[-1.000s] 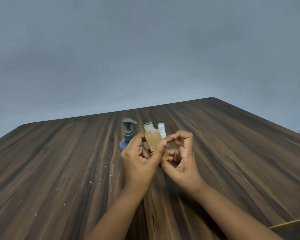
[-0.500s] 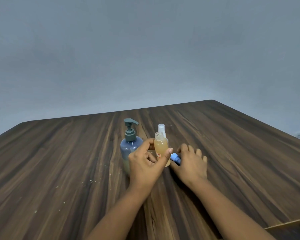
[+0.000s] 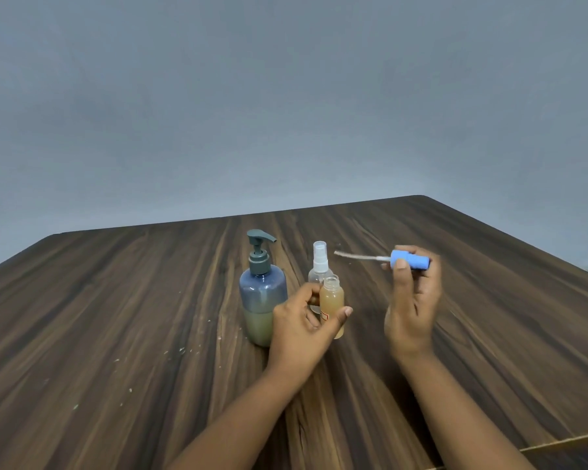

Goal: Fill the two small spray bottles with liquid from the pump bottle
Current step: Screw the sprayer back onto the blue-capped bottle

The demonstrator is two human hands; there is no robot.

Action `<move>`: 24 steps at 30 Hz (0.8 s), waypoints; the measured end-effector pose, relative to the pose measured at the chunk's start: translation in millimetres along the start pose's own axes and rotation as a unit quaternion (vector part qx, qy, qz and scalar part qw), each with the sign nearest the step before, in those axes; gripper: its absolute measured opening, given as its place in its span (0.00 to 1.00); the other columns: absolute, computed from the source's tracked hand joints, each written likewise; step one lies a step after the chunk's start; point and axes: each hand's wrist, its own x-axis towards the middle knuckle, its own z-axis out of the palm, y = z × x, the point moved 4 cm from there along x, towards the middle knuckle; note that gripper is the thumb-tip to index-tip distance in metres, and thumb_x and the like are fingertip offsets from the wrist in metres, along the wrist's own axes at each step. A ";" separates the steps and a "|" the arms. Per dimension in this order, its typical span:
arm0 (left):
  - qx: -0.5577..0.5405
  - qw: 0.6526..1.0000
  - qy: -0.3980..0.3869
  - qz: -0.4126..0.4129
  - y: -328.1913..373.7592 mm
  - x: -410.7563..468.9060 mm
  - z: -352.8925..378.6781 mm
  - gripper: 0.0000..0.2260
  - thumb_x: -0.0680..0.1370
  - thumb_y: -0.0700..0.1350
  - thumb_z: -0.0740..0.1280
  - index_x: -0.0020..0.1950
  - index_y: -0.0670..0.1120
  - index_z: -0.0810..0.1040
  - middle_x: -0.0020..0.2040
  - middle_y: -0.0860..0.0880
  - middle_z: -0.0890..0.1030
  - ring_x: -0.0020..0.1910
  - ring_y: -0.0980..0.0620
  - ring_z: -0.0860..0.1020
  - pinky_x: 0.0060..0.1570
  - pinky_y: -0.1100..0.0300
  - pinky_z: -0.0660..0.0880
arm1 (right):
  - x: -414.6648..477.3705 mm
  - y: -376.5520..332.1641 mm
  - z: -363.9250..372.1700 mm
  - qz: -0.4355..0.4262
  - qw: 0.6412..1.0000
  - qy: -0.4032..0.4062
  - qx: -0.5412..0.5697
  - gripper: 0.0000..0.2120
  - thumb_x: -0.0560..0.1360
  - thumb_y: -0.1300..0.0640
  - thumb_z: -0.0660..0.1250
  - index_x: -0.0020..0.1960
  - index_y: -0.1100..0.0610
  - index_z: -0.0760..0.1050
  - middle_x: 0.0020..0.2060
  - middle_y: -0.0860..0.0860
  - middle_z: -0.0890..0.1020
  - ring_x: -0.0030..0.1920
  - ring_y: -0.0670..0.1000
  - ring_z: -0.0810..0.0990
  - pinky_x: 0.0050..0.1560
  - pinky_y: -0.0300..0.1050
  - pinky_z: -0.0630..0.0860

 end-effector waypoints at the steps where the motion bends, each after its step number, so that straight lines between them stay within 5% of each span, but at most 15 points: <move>1: 0.001 1.000 -0.008 0.002 -0.1 0.0 0.6 0.10 0.68 0.46 0.76 0.43 0.53 0.76 0.21 0.55 0.75 0.19 0.59 0.72 0.23 0.60 0.73 | -2.4 -1.7 1.9 -0.019 1.000 -0.016 -0.004 0.08 0.77 0.52 0.58 0.52 0.40 0.72 0.47 0.43 0.77 0.45 0.47 0.75 0.47 0.43 0.73; 5: 0.009 1.000 -0.018 0.002 -1.8 0.8 2.3 0.10 0.68 0.44 0.76 0.44 0.47 0.78 0.22 0.58 0.74 0.20 0.61 0.72 0.23 0.62 0.73 | -5.9 -8.9 3.6 -0.062 0.998 -0.012 -0.007 0.12 0.77 0.54 0.55 0.54 0.38 0.67 0.46 0.39 0.75 0.42 0.42 0.74 0.43 0.47 0.73; 12: 0.027 0.999 -0.028 0.007 -8.6 0.8 4.8 0.11 0.67 0.46 0.77 0.43 0.52 0.77 0.27 0.53 0.76 0.22 0.58 0.72 0.26 0.60 0.74 | -5.3 -11.2 5.7 -0.061 0.998 -0.010 0.012 0.24 0.80 0.41 0.56 0.70 0.53 0.58 0.41 0.37 0.74 0.41 0.39 0.72 0.47 0.38 0.72; 17: 0.030 0.999 -0.036 0.003 -11.9 0.8 7.4 0.12 0.66 0.49 0.76 0.44 0.51 0.77 0.26 0.52 0.74 0.22 0.57 0.72 0.27 0.56 0.76 | -2.2 -8.4 12.6 -0.062 0.996 -0.053 -0.036 0.31 0.81 0.42 0.53 0.74 0.60 0.50 0.40 0.37 0.72 0.40 0.38 0.71 0.51 0.32 0.69; 21: 0.036 0.998 -0.044 0.007 -16.2 0.9 9.8 0.12 0.63 0.57 0.72 0.42 0.57 0.75 0.27 0.51 0.75 0.23 0.56 0.74 0.31 0.58 0.76 | -0.3 -7.4 18.7 -0.075 0.989 -0.093 -0.086 0.32 0.81 0.40 0.51 0.77 0.55 0.45 0.40 0.46 0.71 0.40 0.45 0.71 0.49 0.38 0.70; 24: 0.037 0.998 -0.048 0.010 -17.3 1.3 11.4 0.12 0.62 0.60 0.71 0.41 0.58 0.74 0.28 0.51 0.76 0.25 0.54 0.75 0.33 0.56 0.76 | -0.5 -0.9 22.2 -0.074 0.975 -0.151 -0.147 0.30 0.80 0.38 0.49 0.77 0.48 0.45 0.43 0.38 0.73 0.43 0.46 0.71 0.51 0.37 0.69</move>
